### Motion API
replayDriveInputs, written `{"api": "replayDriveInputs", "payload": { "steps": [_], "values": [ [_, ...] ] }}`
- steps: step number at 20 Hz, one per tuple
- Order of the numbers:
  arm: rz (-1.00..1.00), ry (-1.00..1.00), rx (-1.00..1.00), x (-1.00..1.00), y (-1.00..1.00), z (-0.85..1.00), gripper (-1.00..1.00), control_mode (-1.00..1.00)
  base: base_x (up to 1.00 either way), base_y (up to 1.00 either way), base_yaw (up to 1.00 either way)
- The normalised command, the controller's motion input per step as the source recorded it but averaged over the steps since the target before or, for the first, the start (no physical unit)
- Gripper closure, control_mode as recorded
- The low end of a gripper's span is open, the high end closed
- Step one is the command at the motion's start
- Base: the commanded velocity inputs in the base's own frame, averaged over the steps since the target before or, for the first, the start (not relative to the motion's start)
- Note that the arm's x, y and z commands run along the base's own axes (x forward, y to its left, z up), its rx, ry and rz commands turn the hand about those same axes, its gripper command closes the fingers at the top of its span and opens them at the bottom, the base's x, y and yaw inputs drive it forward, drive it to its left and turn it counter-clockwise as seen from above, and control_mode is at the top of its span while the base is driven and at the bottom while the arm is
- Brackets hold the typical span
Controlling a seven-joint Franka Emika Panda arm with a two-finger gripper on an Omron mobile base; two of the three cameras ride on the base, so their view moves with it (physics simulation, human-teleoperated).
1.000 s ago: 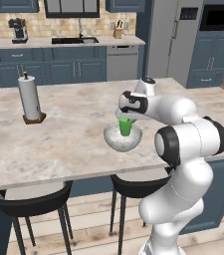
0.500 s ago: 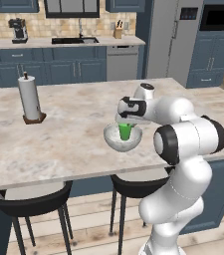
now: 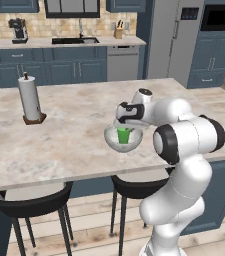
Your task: Place the cup inside the bowl on the dining table and move the bowl to any counter.
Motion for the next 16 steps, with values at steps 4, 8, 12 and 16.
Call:
{"api": "replayDriveInputs", "payload": {
  "steps": [4, 8, 12, 16],
  "values": [
    [0.00, -0.01, 0.00, 0.01, 0.07, -0.11, 1.00, -1.00, 0.00, 0.00, 0.00],
    [0.00, -0.01, 0.00, 0.04, 0.00, -0.08, 1.00, -1.00, 0.00, 0.00, 0.00],
    [0.00, 0.00, 0.00, 0.02, 0.00, -0.12, 1.00, -1.00, 0.00, 0.00, 0.00],
    [0.00, 0.00, 0.00, 0.00, 0.00, -0.12, 1.00, -1.00, 0.00, 0.00, 0.00]
  ]
}}
